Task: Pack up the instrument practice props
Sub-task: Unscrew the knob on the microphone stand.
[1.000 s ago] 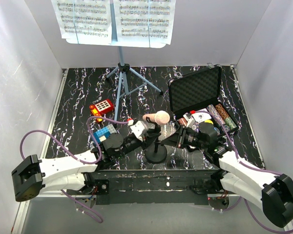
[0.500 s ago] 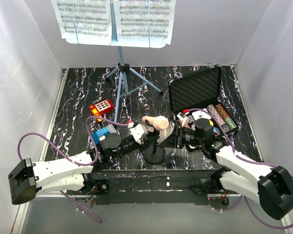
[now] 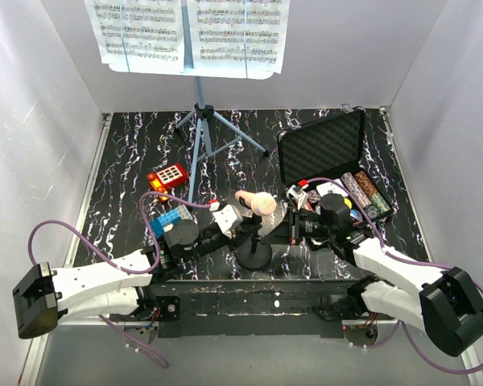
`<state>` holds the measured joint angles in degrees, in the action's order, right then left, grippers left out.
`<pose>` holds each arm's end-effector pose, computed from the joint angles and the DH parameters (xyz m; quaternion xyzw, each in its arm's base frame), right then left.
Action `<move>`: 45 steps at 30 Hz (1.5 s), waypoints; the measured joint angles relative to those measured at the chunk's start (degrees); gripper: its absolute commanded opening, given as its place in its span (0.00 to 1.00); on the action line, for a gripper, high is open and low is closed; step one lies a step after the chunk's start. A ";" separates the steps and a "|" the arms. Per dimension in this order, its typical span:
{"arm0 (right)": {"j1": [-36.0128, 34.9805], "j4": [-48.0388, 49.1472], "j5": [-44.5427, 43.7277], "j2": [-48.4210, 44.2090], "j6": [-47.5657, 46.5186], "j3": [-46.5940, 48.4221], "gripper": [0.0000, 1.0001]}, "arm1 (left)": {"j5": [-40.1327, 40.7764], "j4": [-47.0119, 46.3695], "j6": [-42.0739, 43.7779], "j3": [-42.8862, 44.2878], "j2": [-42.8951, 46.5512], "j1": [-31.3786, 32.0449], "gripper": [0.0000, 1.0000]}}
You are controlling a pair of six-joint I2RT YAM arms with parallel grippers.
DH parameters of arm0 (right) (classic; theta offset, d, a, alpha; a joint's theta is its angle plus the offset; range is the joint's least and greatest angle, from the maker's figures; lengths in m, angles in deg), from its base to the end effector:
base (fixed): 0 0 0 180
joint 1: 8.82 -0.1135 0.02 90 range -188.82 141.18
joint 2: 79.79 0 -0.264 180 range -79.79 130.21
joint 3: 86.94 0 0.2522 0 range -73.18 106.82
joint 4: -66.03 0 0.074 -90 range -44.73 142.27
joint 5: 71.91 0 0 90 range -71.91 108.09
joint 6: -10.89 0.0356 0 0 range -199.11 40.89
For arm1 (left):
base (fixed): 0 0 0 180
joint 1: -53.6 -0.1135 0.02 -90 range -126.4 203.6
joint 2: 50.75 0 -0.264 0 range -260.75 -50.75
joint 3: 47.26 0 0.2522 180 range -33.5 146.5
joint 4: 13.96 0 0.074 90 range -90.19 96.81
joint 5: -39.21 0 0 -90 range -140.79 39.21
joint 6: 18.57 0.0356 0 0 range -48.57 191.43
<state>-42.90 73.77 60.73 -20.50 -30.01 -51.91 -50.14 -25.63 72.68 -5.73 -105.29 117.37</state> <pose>0.1614 0.1383 0.2084 -0.1181 0.7685 0.5878 0.2234 0.0985 -0.1991 0.2692 0.3811 0.6054 -0.3591 0.5994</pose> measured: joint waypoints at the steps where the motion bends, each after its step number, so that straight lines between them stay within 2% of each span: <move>1: -0.02 -0.24 -0.09 -0.11 -0.52 0.09 0.01 | 0.02 0.02 -0.02 0.00 0.00 0.00 0.00; 5: -2.43 -4.42 -5.35 -3.91 -5.44 0.61 0.01 | 0.28 -0.04 -0.33 -0.07 0.00 0.00 0.00; 10: -10.91 -12.22 -21.14 -11.54 -17.07 1.55 0.01 | 0.81 -0.24 -0.94 -0.09 -0.17 0.00 0.00; 15: -19.02 -15.91 -35.85 -11.74 -26.73 4.20 0.01 | 2.21 -0.33 -1.25 0.17 -0.81 -0.15 0.00; 21: -29.73 -14.38 -54.97 -9.42 -35.78 4.92 0.01 | 4.48 -0.31 -0.96 0.57 -1.40 -0.33 0.00; 28: -40.61 -6.82 -75.25 -3.63 -47.98 4.92 0.01 | 6.86 -0.24 -0.37 0.59 -1.38 -0.79 0.00; 34: -46.40 0.90 -85.90 1.44 -60.22 3.91 0.01 | 7.39 -0.31 -0.13 0.59 -1.44 -0.87 0.00; 41: -51.32 19.69 -96.65 11.43 -80.19 0.94 0.01 | 8.22 -1.42 0.24 0.57 -2.23 -1.22 0.00; 45: -53.68 36.22 -101.02 19.28 -94.42 -1.66 0.01 | 8.15 -1.92 0.20 0.37 -2.34 -1.22 0.00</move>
<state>-96.58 109.99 -40.30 -1.22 -124.43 -53.57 -41.99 -27.55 72.88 -5.36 -107.63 116.14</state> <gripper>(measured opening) 0.075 0.122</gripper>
